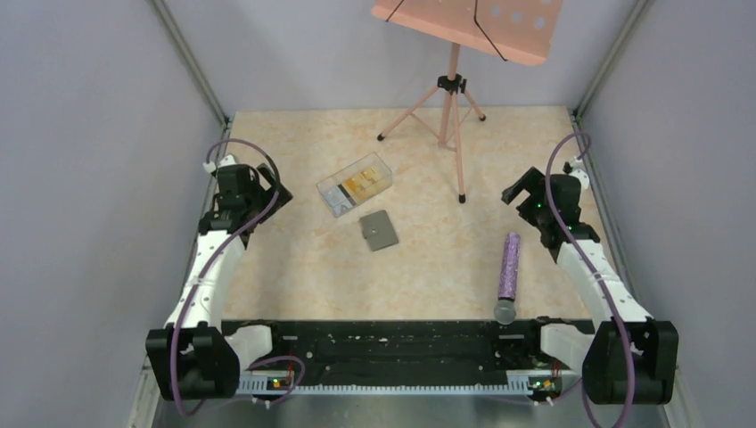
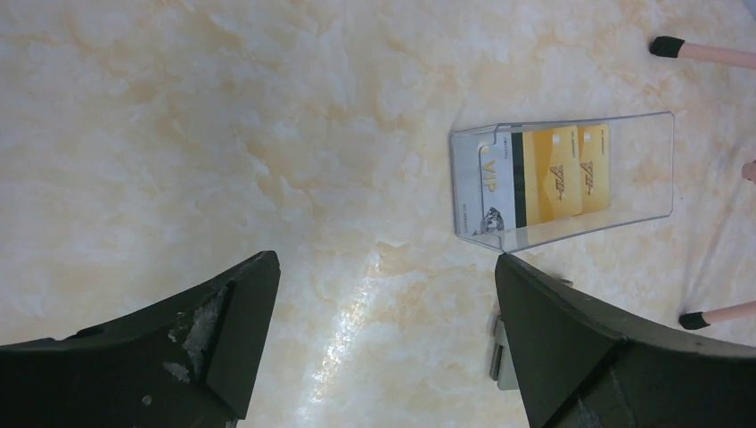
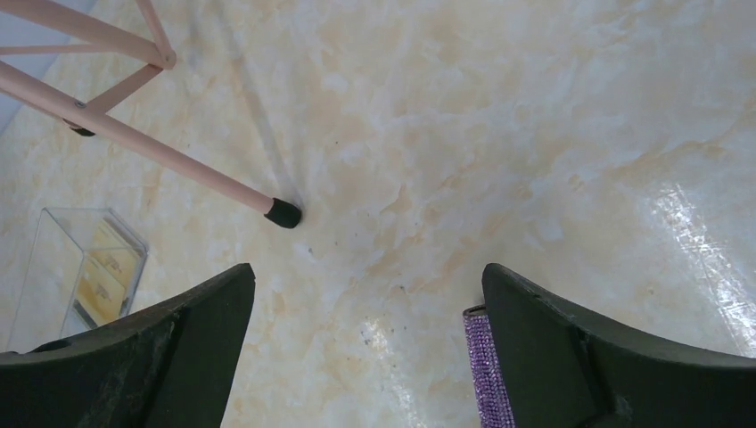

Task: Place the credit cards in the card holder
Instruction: Open the card holder at the center of the board.

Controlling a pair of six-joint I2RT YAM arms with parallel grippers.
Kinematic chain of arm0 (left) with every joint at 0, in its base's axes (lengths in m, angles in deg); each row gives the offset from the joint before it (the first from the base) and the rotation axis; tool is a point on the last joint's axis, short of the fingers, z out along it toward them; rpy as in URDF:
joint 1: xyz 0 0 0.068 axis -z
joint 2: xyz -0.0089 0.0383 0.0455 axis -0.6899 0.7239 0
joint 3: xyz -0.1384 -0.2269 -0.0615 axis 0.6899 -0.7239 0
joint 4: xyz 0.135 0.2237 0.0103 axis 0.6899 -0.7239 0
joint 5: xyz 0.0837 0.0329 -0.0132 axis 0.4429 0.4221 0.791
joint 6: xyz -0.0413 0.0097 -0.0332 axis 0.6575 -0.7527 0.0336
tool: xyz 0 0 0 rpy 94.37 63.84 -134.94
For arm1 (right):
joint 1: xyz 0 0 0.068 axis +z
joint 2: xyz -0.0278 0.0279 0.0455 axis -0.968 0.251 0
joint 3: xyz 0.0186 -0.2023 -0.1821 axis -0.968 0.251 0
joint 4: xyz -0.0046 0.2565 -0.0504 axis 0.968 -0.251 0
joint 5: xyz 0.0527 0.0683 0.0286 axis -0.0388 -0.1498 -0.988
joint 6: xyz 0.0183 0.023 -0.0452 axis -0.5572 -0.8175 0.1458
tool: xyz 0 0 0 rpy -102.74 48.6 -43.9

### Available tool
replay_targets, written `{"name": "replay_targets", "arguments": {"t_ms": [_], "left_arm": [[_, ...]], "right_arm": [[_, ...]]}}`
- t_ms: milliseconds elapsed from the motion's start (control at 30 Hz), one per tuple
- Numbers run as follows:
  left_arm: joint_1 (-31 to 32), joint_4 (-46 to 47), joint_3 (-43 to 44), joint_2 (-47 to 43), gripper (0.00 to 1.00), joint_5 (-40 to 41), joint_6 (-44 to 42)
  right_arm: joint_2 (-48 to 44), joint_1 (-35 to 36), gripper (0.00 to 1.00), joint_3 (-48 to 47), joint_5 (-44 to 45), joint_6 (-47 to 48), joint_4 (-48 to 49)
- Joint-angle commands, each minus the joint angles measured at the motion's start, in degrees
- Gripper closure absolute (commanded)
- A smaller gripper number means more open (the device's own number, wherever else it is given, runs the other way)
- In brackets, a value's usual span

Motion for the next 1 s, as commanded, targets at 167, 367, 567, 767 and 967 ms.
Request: {"name": "replay_targets", "arguments": {"t_ms": [167, 367, 567, 767, 967], "left_arm": [[-0.5, 0.3, 1.5, 2.5, 0.01, -9.6, -4.3], [-0.4, 1.4, 1.6, 4.6, 0.01, -23.6, -7.0], [1.9, 4.8, -1.3, 7.7, 0.01, -32.2, -3.5], [8.2, 5.7, -1.0, 14.3, 0.05, -35.2, -1.8], [11.7, 6.6, -0.6, 21.0, 0.10, -36.5, -1.0]], "right_arm": [[6.6, -0.2, 0.01, -6.8, -3.7, -4.2, -3.5], [11.4, 1.5, 0.01, -11.9, -10.4, -2.3, -7.5], [14.9, 9.9, 0.01, -16.4, -13.9, 2.7, -8.9], [20.8, 19.0, 0.01, -18.6, -19.1, 4.4, -6.0], [30.7, 26.5, 0.04, -22.0, -24.2, 3.2, -2.0]]}}
